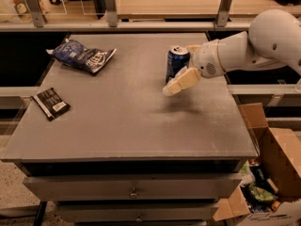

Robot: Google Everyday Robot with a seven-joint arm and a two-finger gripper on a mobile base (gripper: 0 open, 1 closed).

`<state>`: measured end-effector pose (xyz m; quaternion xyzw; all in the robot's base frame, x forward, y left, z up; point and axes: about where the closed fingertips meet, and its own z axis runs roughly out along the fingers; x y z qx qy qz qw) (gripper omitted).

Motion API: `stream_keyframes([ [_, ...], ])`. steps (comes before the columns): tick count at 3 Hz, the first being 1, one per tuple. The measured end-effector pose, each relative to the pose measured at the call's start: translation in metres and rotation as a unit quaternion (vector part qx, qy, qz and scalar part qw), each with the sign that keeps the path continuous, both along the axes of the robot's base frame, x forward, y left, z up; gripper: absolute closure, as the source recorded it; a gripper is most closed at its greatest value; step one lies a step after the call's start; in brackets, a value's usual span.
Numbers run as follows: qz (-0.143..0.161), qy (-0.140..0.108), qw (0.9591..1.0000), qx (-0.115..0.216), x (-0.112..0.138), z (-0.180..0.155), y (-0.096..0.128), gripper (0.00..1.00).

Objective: Move pepsi can near blue chip bag

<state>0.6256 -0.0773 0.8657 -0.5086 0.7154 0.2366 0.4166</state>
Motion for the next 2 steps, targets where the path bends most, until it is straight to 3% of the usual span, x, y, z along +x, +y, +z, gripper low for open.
stream_keyframes([
  [1,0.006,0.006,0.9998,0.02,0.004,-0.008,0.01,0.17],
  [2,0.021,0.012,0.9988,0.042,0.007,-0.009,0.023,0.41],
])
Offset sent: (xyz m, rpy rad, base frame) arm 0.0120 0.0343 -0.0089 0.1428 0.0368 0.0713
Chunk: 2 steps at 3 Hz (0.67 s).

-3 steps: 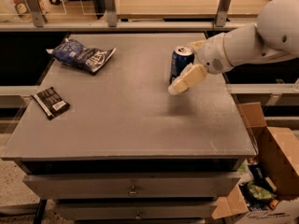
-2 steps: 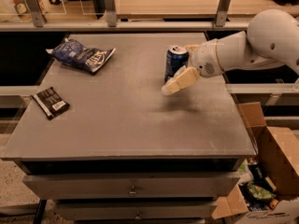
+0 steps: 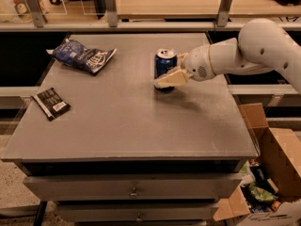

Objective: Move pepsi can near blue chip bag

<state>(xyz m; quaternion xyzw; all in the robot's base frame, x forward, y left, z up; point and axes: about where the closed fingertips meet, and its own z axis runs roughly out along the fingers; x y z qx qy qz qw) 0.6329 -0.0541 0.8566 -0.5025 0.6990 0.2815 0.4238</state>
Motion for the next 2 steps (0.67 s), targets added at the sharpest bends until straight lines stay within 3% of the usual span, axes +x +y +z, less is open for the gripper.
stream_keyframes([
  [2,0.017,0.003,0.9997,0.017,0.0034,0.0116,0.0133,0.88],
])
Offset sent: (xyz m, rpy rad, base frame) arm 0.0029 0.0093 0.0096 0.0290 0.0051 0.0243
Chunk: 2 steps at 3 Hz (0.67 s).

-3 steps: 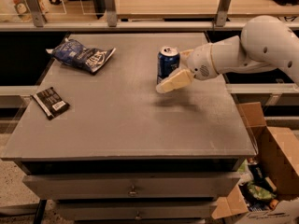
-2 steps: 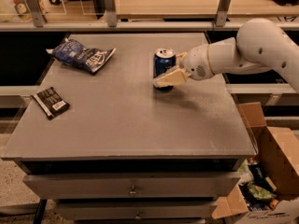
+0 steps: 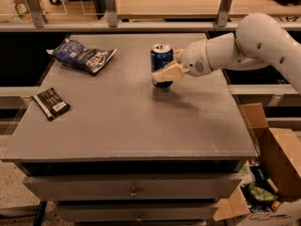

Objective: Move pepsi can near blue chip bag

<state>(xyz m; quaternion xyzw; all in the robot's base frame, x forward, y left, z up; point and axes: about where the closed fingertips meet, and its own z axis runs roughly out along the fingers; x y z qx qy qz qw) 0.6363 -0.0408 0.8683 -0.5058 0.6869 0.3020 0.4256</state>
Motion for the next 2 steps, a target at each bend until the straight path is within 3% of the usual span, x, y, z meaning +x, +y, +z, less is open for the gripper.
stream_keyframes([
  [1,0.002,0.001,1.0,0.0,0.0,-0.001,0.002,1.0],
  [2,0.011,-0.006,0.9999,0.001,0.009,-0.002,0.015,1.0],
])
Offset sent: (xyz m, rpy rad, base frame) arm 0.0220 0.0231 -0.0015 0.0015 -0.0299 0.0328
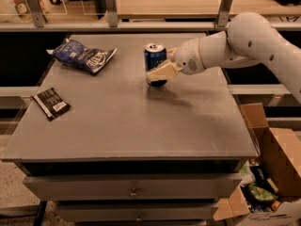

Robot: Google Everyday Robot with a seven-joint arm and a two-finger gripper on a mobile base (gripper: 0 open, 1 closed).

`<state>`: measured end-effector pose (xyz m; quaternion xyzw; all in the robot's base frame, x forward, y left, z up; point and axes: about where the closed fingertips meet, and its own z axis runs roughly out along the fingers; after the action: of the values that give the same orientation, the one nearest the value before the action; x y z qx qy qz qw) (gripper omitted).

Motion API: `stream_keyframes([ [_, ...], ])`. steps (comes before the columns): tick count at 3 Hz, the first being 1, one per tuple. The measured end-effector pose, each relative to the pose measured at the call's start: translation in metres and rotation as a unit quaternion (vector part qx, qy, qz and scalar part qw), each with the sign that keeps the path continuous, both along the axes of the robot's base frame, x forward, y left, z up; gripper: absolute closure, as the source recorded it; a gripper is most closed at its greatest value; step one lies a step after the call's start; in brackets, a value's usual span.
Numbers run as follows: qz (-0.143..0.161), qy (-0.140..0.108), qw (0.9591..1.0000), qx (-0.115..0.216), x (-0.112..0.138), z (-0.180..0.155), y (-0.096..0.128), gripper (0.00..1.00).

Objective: Move pepsi can near blue chip bag

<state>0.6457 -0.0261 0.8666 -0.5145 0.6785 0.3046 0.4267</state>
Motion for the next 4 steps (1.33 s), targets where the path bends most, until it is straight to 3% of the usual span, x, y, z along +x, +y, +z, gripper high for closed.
stream_keyframes([
  [2,0.055,-0.044,0.9964,0.048,0.052,0.008,0.069,1.0],
  [3,0.07,-0.066,0.9934,0.062,0.072,0.018,0.099,0.84],
  [4,0.076,-0.083,0.9916,0.065,0.081,0.026,0.12,0.61],
])
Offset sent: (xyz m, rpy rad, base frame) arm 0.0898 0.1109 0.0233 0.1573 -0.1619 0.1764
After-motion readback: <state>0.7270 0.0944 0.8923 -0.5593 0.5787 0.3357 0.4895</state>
